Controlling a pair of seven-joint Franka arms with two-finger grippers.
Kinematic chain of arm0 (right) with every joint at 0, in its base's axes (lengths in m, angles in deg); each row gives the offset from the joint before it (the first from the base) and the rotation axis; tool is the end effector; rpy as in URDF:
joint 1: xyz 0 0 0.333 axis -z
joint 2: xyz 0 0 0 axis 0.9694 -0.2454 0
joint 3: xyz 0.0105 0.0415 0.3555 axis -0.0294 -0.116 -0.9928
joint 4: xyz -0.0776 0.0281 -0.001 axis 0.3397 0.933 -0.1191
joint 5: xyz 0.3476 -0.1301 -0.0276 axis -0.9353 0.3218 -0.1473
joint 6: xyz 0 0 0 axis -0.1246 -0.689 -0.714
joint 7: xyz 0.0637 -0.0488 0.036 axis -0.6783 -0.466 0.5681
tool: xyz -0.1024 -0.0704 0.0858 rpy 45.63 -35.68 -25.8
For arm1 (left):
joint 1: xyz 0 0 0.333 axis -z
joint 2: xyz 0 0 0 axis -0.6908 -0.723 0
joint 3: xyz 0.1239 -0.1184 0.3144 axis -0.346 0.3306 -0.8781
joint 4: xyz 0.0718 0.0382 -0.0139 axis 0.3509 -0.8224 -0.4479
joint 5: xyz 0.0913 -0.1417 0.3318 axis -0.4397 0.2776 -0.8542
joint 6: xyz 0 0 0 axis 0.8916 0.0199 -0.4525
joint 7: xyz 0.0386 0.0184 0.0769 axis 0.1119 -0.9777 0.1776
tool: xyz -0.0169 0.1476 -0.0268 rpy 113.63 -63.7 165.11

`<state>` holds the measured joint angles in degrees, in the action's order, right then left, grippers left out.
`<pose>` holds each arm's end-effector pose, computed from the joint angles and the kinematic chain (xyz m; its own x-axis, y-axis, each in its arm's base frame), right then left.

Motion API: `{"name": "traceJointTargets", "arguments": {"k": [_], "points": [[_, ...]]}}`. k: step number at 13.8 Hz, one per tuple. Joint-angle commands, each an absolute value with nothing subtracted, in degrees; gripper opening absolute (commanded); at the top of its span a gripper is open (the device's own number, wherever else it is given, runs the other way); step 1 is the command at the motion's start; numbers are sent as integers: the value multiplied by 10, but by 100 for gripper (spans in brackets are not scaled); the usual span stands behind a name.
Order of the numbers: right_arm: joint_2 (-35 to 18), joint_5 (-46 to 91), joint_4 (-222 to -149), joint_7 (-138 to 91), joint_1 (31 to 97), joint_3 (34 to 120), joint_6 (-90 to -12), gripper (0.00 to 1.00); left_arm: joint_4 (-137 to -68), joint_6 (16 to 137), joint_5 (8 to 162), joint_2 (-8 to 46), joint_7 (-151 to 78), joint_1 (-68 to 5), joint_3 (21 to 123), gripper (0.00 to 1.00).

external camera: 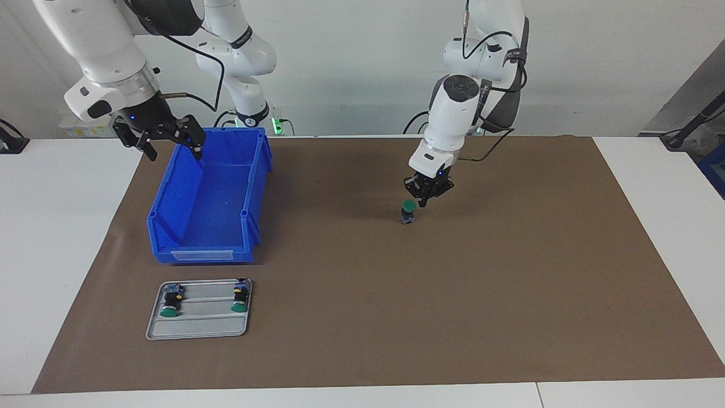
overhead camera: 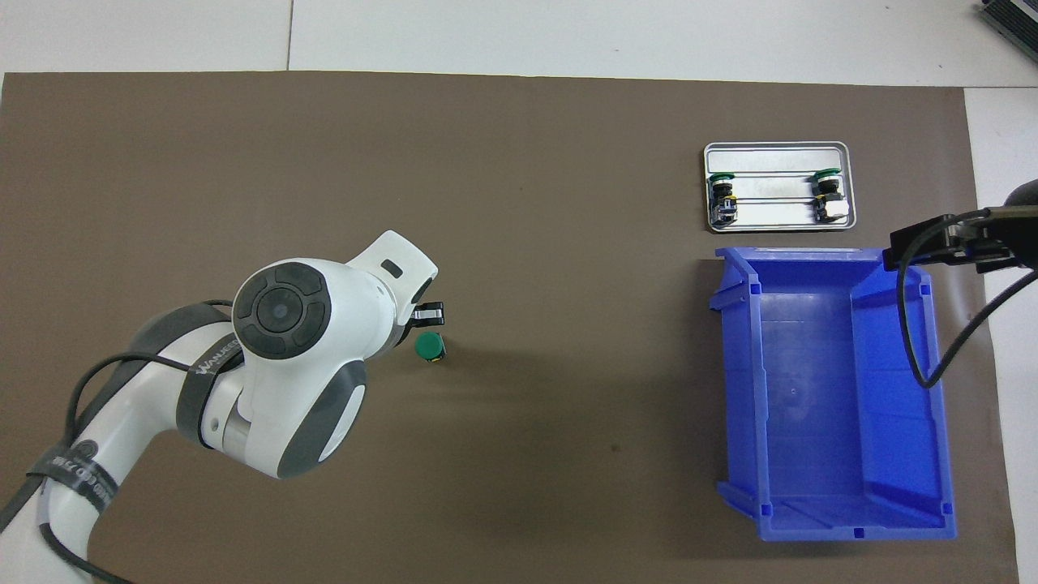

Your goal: Place and press button with both arms

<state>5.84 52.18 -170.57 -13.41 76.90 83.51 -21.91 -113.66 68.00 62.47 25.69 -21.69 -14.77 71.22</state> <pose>0.5359 -0.0010 0.6229 0.9990 -0.0391 -0.0208 -0.0394 -0.9991 -0.0161 0.4763 -0.2863 0.4196 0.9962 0.0164 0.0855 0.0085 -0.9957 0.0923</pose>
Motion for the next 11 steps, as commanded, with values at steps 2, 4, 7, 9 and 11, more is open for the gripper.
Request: {"name": "traceJointTargets", "arguments": {"k": [2,4,7,9,11], "points": [[73,514,-1722,-148,775,831,-223,100,-1162,715,619,245,-197,-127,703,0],[73,514,-1722,-148,775,831,-223,100,-1172,714,619,246,-195,-117,704,0],[73,514,-1722,-148,775,831,-224,100,-1180,716,619,246,-193,-115,704,0],[73,514,-1722,-148,775,831,-224,100,-1194,727,619,245,-193,-114,704,0],[73,514,-1722,-148,775,831,-223,100,-1212,759,619,243,-194,-115,704,0]]}}
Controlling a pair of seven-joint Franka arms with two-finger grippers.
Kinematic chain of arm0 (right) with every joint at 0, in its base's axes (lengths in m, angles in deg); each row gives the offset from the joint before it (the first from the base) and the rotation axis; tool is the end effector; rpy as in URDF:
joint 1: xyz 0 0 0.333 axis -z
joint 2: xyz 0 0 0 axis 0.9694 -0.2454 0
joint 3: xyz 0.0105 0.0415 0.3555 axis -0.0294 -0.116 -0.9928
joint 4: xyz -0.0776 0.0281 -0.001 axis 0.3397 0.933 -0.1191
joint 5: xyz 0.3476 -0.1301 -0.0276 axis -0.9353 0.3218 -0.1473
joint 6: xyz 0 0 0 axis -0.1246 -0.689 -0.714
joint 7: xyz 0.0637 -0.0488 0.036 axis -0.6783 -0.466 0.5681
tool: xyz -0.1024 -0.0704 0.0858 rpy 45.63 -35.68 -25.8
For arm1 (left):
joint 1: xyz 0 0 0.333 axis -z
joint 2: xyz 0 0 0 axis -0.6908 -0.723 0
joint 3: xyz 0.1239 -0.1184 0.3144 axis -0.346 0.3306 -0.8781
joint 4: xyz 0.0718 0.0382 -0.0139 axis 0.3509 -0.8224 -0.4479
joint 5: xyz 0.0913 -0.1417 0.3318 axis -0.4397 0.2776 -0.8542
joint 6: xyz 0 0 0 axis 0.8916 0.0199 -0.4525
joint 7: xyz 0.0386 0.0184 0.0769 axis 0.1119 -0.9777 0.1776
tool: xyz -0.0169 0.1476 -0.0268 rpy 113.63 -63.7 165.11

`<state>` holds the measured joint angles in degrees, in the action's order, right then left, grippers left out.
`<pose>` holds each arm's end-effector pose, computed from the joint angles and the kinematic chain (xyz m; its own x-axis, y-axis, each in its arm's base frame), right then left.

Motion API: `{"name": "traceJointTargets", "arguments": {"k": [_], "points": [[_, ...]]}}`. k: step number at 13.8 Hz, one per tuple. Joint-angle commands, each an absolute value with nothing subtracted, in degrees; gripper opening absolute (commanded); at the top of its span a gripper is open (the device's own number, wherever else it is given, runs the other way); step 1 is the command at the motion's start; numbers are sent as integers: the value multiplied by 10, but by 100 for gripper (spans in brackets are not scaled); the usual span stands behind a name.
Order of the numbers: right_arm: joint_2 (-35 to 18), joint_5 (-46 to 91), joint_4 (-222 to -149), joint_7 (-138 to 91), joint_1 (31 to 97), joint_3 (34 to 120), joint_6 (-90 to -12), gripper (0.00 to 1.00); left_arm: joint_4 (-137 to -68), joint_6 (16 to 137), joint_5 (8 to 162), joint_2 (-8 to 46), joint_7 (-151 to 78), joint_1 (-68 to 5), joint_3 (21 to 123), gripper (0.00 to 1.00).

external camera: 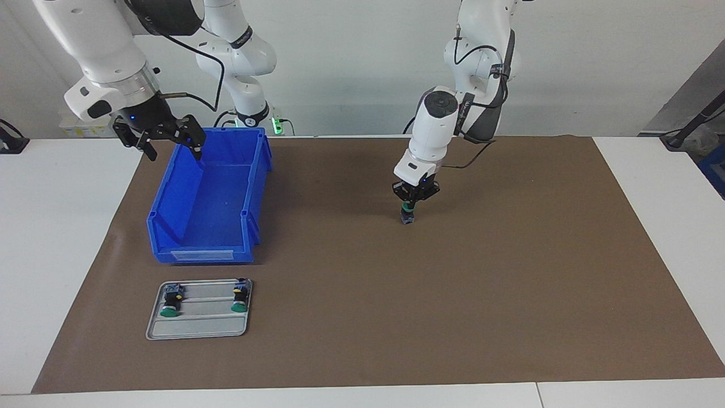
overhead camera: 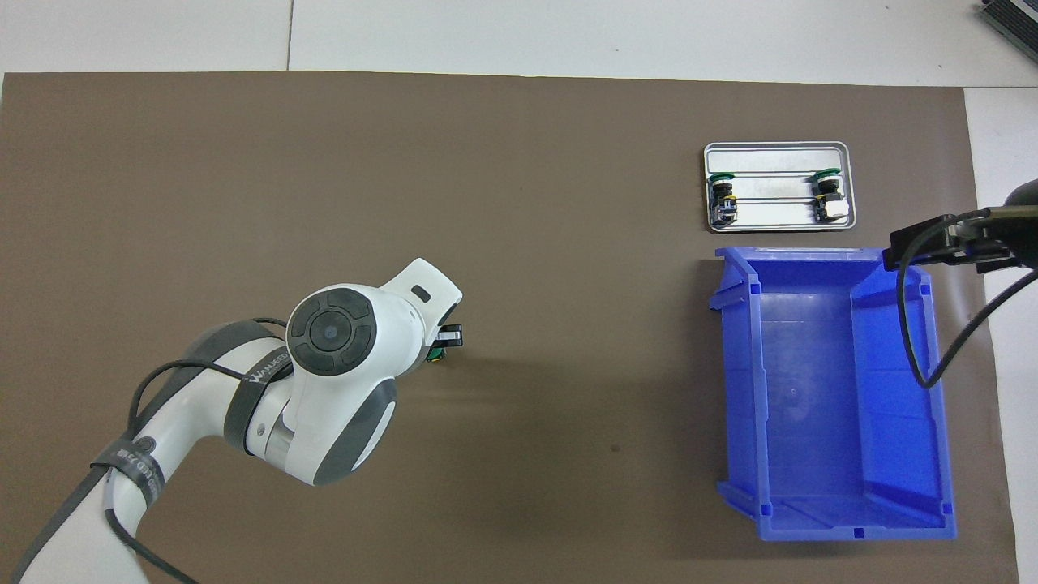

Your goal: Place and press button with both arms

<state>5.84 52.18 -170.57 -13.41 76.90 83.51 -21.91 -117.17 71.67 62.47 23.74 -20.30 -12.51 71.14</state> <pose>0.5359 -0.0010 0.6229 0.9990 -0.0391 -0.0208 -0.0394 -0.9991 -0.0161 0.4602 -0.3004 0.3800 0.9983 0.0036 0.0575 -0.0008 -0.9970 0.0770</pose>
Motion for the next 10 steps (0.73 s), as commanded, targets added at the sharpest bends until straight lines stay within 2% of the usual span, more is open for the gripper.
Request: {"name": "traceJointTargets", "arguments": {"k": [1,5,7,10], "points": [[73,514,-1722,-148,775,831,-223,100,-1216,773,619,234,-194,-115,704,0],[73,514,-1722,-150,777,831,-221,100,-1198,757,619,226,-193,-115,703,0],[74,513,-1723,-150,781,831,-215,100,-1137,685,619,224,-196,-121,703,0],[79,514,-1720,-154,775,830,-201,100,-1009,526,619,224,-224,-154,700,0]]}}
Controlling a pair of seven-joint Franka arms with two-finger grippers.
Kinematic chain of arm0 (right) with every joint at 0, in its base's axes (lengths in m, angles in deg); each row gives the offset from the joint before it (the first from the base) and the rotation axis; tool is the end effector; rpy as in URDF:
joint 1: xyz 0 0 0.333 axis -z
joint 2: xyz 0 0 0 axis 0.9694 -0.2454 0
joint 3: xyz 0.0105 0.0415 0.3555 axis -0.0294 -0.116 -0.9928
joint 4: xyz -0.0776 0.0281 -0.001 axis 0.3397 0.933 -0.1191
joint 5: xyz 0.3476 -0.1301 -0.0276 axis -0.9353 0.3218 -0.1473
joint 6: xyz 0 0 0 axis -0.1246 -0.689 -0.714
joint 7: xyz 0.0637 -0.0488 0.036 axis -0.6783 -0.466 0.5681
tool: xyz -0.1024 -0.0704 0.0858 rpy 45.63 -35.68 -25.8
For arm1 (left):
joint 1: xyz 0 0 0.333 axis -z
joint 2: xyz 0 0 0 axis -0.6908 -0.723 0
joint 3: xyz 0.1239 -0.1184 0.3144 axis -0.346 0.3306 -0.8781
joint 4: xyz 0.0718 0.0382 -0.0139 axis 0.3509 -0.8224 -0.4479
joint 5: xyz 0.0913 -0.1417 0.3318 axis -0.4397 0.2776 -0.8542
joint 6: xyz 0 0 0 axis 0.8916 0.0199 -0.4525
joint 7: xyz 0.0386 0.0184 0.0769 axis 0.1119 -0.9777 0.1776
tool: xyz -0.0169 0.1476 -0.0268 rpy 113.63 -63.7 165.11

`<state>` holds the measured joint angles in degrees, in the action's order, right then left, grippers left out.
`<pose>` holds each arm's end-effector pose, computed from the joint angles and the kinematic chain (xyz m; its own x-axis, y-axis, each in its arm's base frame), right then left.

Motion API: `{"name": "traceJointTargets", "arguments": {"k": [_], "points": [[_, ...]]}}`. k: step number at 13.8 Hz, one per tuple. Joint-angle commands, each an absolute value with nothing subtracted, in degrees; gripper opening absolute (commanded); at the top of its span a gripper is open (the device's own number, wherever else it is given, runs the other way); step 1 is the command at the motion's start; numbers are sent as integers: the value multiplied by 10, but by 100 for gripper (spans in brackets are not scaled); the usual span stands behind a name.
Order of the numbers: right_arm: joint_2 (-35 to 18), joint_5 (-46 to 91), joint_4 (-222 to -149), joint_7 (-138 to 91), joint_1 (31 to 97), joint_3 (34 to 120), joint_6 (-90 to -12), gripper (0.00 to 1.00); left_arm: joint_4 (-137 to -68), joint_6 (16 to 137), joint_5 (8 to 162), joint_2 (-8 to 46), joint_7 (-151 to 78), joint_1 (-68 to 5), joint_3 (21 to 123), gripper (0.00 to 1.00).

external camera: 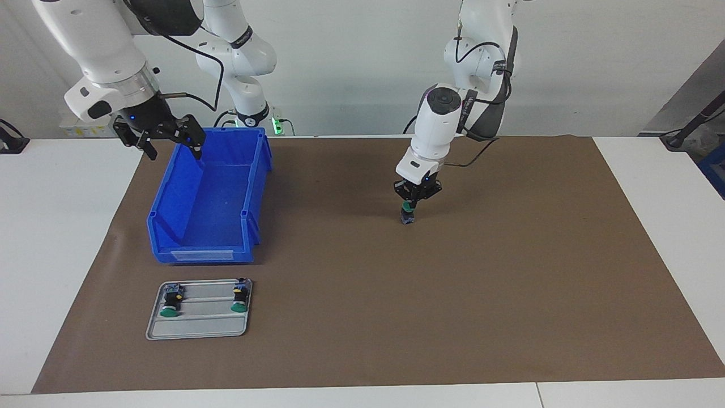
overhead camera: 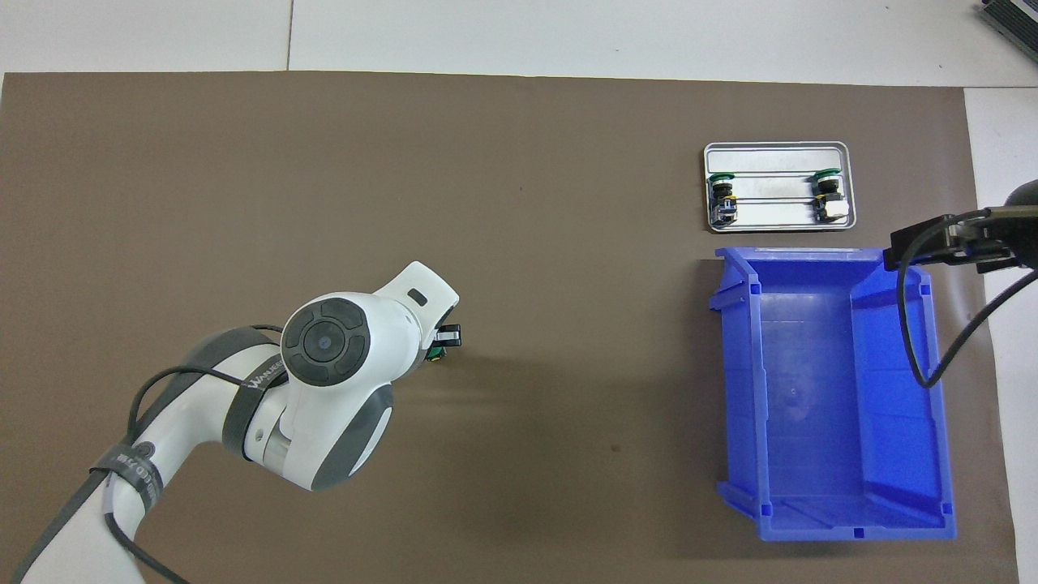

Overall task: Place and press button with both arms
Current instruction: 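Withdraw the left gripper while the right gripper reaches toward the button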

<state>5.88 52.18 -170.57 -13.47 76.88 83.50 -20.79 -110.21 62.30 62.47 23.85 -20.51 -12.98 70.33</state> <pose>0.5327 -0.0007 0.6216 0.9985 -0.0372 -0.0396 -0.0378 -0.9992 -0.0156 0.4753 -0.2967 0.4189 0.9996 0.0157 0.0227 0.0144 -0.9982 0.0575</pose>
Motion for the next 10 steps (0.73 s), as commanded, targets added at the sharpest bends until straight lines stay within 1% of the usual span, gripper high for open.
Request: {"name": "traceJointTargets", "arguments": {"k": [1,3,7,8,10], "points": [[79,514,-1721,-151,774,830,-201,100,-979,489,619,224,-249,-172,700,0],[79,514,-1723,-136,760,830,-209,98,-930,434,620,224,-324,-229,700,0],[78,515,-1730,-55,701,830,-241,97,-896,374,614,232,-491,-351,697,0],[79,515,-1742,-31,681,830,-262,98,-883,355,610,232,-516,-368,696,0],[84,515,-1769,10,641,830,-303,97,-827,292,598,225,-530,-388,697,0]]}}
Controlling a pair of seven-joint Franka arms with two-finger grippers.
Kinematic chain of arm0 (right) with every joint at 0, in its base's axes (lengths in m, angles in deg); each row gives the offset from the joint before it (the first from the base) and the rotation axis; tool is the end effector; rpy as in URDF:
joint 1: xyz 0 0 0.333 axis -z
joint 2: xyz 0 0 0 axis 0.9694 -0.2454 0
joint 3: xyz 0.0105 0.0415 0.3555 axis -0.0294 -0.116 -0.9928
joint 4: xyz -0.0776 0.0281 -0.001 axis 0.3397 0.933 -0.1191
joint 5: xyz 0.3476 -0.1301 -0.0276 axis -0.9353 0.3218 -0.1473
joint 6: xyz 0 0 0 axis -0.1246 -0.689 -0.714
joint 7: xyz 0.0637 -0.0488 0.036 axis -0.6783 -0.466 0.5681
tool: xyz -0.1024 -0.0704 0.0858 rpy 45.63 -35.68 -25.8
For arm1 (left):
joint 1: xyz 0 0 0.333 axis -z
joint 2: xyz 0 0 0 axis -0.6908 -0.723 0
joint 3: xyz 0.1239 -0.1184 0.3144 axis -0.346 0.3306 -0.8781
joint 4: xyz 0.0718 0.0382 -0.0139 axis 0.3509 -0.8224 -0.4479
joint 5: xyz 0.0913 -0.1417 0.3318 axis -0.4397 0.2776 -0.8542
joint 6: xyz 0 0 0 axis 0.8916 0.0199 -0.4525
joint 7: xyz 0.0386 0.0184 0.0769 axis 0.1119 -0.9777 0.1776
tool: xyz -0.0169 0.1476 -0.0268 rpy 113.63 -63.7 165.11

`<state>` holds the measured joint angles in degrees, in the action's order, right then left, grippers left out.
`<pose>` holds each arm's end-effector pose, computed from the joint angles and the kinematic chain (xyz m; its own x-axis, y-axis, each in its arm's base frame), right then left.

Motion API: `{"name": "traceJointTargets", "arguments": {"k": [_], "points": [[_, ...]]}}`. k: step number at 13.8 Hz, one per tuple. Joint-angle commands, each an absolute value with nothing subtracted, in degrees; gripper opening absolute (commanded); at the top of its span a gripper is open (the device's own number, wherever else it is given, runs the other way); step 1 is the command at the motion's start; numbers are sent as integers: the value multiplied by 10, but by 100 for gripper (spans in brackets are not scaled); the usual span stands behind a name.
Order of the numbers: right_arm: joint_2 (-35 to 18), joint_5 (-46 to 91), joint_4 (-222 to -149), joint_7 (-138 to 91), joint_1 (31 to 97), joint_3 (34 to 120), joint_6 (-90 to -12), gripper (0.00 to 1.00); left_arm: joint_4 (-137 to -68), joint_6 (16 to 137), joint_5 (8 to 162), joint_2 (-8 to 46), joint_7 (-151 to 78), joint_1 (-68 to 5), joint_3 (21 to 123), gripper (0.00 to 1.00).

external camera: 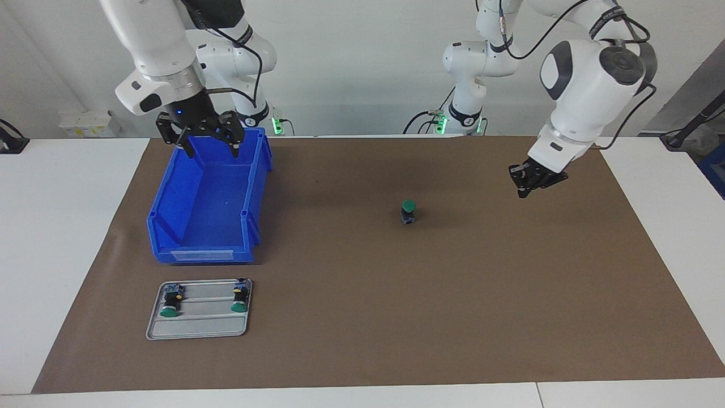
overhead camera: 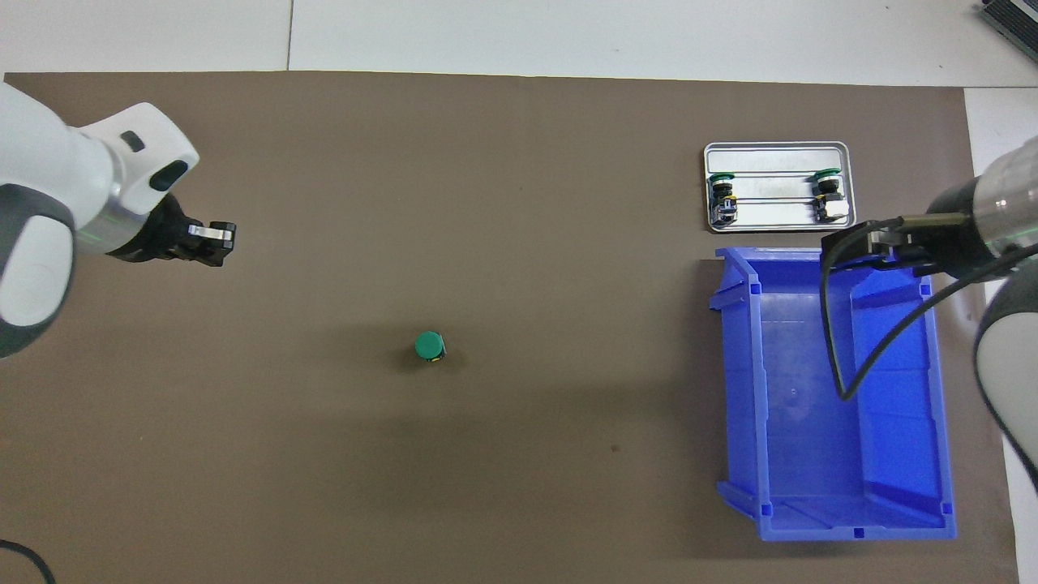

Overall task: Place and press button with both arms
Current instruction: 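Withdraw the left gripper while the right gripper reaches toward the button, then grasp the upright button component with the right gripper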

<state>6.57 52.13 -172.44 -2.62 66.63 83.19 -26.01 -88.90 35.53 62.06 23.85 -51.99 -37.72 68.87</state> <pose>0.5318 0.0984 0.6213 0.9987 -0.0438 0.0268 -0.0432 -0.9988 -0.0240 0.5615 -0.0587 0.5468 0.9944 -0.0952 -0.0456 -0.0937 -0.9950 0.0340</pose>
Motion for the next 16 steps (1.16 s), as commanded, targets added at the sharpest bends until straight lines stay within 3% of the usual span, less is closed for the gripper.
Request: {"name": "traceJointTargets", "arguments": {"k": [1,2,3,5,11,16], "points": [[85,515,-1781,33,619,830,-324,97,-804,266,597,223,-530,-389,697,0],[85,515,-1788,57,598,830,-338,97,-794,253,600,223,-530,-389,697,0],[77,519,-1788,81,572,830,-349,97,-795,256,601,224,-530,-386,698,7],[49,521,-1788,133,527,830,-386,97,-802,266,604,231,-528,-382,698,99],[-58,523,-1784,253,419,830,-510,97,-825,284,603,238,-526,-382,697,100],[-130,524,-1776,289,370,830,-607,95,-869,317,603,258,-523,-382,697,100]]}}
